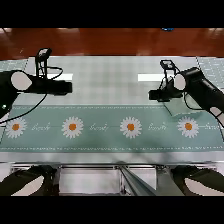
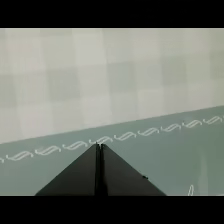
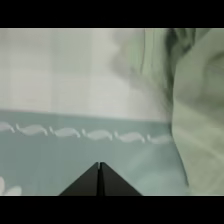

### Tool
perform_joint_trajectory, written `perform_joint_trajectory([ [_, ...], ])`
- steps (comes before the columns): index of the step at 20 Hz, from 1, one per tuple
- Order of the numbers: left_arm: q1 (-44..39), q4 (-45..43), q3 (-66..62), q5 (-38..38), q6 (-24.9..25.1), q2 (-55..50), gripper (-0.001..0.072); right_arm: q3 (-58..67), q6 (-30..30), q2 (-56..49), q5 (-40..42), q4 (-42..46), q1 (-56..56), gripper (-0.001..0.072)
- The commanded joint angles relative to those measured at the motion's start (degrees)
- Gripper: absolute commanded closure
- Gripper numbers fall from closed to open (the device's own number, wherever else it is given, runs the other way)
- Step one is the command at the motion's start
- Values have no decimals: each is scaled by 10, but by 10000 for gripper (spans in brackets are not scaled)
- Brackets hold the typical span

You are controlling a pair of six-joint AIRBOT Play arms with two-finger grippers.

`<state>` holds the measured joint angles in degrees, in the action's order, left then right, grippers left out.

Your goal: Fold the shirts.

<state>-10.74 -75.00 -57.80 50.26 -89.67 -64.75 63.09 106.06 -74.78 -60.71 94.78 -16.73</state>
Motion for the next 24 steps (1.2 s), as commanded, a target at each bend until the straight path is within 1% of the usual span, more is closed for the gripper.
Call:
perform_joint_trajectory([
  [1,4,0,-4,-116,0,0,347,19,0,0,105,22,0,471],
  [2,9,-5,-18,-128,0,0,196,49,2,0,96,49,0,301],
  [3,18,-7,-42,-110,0,1,197,85,9,3,74,85,2,301],
  [4,35,-7,-73,-77,0,2,198,123,10,9,48,131,9,301],
  [6,73,-6,-129,18,-2,7,198,164,12,35,18,217,34,301],
  [7,91,-4,-142,71,-2,15,198,165,17,53,16,233,62,301],
  [8,99,-5,-140,121,5,24,198,165,22,61,4,223,101,302],
  [9,101,-9,-127,170,16,34,198,161,21,59,-12,205,139,302],
  [10,99,-9,-102,191,15,46,198,147,20,53,-13,176,180,302],
  [11,92,-6,-66,186,12,62,198,125,11,44,-4,141,216,302],
  [12,83,-4,-23,164,-2,80,198,105,1,31,3,103,244,302],
  [14,59,-4,50,122,-29,100,198,69,-41,-8,26,17,279,302],
  [15,46,-4,77,111,-40,99,198,63,-54,-33,35,-1,286,302],
  [19,21,-4,123,101,-43,85,198,63,-52,-133,52,9,289,302],
  [22,21,-4,123,81,-43,74,198,63,-54,-187,41,-28,289,303],
  [23,21,-4,123,69,-44,71,198,63,-64,-198,33,-43,287,339],
  [24,22,-4,123,55,-55,70,198,63,-80,-200,26,-57,286,482],
])
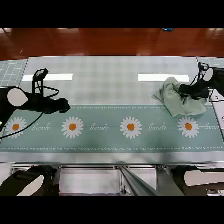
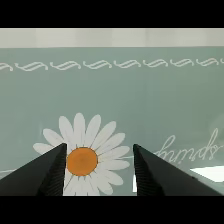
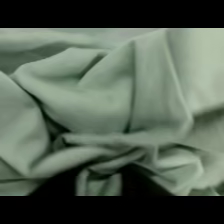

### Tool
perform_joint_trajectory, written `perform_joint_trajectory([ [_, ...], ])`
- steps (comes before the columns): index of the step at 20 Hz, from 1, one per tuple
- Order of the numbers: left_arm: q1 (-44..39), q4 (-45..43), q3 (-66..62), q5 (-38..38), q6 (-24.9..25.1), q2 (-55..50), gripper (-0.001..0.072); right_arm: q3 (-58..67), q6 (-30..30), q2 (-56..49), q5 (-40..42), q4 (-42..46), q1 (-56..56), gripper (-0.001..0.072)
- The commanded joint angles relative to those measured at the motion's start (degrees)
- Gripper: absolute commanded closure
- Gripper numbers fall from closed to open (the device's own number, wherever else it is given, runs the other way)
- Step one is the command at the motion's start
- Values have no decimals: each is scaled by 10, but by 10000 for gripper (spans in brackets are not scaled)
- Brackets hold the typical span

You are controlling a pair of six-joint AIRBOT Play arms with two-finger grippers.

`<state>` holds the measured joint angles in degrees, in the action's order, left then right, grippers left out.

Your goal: Fold the shirts.

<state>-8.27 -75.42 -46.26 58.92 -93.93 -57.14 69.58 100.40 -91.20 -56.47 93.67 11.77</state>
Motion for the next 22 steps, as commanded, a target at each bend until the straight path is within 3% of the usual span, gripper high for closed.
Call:
perform_joint_trajectory([
  [1,2,0,8,-52,-33,-7,198,0,-46,-34,-20,-63,2,675],
  [3,23,0,0,-80,-35,-5,198,22,-78,-14,-41,-86,2,683],
  [10,159,4,-92,-24,-2,82,199,206,-113,188,-17,-151,-1,683],
  [16,128,5,-92,21,-2,167,199,386,-137,264,-22,-162,-49,683],
  [22,84,5,-78,31,-5,173,199,517,-141,264,23,-162,-164,684],
])
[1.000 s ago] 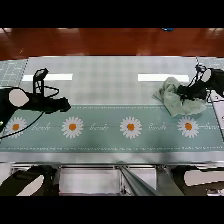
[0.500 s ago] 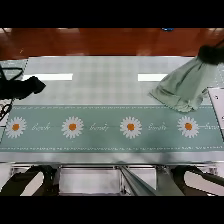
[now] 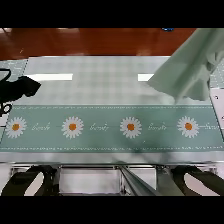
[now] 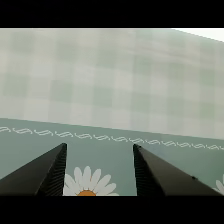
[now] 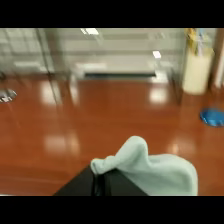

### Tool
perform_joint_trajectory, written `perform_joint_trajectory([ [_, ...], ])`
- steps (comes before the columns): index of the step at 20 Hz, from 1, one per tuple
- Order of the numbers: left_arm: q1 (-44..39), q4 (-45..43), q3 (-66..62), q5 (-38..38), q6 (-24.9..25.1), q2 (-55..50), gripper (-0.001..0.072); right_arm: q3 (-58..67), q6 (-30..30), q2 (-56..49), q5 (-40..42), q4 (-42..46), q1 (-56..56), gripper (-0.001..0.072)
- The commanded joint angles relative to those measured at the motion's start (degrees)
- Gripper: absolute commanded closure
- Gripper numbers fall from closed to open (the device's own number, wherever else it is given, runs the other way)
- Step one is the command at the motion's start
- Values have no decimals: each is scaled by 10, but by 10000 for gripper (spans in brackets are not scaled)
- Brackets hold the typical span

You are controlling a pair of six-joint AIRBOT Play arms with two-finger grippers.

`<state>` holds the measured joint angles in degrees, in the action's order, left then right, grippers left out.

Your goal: Fold the shirts.

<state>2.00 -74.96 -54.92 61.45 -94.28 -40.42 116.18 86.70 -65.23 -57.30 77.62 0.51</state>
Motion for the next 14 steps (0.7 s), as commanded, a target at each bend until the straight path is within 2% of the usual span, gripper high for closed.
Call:
perform_joint_trajectory([
  [1,-23,0,17,3,-1,6,199,54,-3,5,44,-2,-76,683],
  [6,-17,-2,66,-37,-1,-1,199,52,-5,-8,72,0,-226,684],
  [9,-16,-2,67,-41,-1,-5,199,24,-7,-24,20,9,-308,683],
  [11,-16,-2,67,-40,-1,-5,199,-21,17,-40,3,7,-358,683],
  [14,-16,-2,67,-39,-1,-5,199,-76,26,-57,-24,8,-392,683],
])
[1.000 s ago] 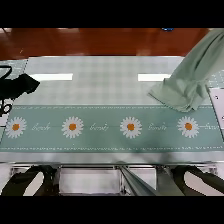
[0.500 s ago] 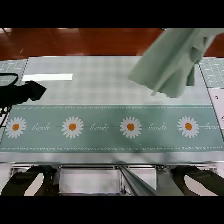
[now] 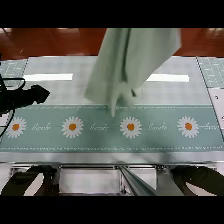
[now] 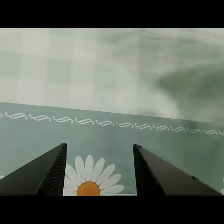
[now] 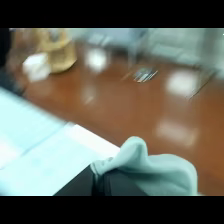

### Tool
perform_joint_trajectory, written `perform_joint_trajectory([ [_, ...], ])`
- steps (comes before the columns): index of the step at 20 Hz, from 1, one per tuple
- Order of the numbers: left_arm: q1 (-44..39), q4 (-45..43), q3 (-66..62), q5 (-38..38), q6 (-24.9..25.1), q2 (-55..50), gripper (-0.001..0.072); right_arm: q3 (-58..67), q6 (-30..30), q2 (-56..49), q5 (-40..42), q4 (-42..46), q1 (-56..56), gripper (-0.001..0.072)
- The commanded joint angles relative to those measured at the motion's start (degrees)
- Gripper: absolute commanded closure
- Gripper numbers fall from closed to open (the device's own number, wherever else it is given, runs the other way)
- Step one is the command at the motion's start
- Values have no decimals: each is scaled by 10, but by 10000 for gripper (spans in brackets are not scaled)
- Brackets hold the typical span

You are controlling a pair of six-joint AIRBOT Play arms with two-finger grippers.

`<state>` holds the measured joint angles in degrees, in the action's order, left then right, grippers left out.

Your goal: Fold the shirts.

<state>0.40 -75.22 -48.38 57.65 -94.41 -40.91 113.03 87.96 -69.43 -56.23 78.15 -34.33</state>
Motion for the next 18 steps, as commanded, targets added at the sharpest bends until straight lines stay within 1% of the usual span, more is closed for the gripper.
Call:
perform_joint_trajectory([
  [1,0,0,2,1,0,-1,199,-64,14,-17,-60,10,-43,683],
  [4,0,0,9,12,0,-1,199,-155,13,-16,-199,115,-22,685],
  [5,-1,1,16,16,0,-1,199,-201,-1,-16,-246,132,-3,685],
  [6,-1,2,27,19,0,-1,199,-251,-6,-16,-269,137,16,685],
  [8,-1,8,58,19,0,-2,199,-365,-5,-15,-257,134,61,685],
  [10,-1,43,102,19,5,-2,199,-472,18,-16,-202,118,101,685],
  [12,-1,80,152,7,9,-5,199,-549,54,-16,-146,91,131,680],
  [13,-1,84,166,-4,9,-10,199,-567,76,-16,-132,92,142,566],
  [14,1,84,166,-10,11,-19,199,-567,80,-16,-131,103,153,304],
  [15,7,84,154,-13,27,-29,199,-557,77,-12,-139,126,167,299],
  [16,19,84,129,-9,42,-43,199,-541,78,-3,-159,167,184,299],
  [18,61,87,69,5,44,-72,199,-517,98,41,-175,253,248,300],
])
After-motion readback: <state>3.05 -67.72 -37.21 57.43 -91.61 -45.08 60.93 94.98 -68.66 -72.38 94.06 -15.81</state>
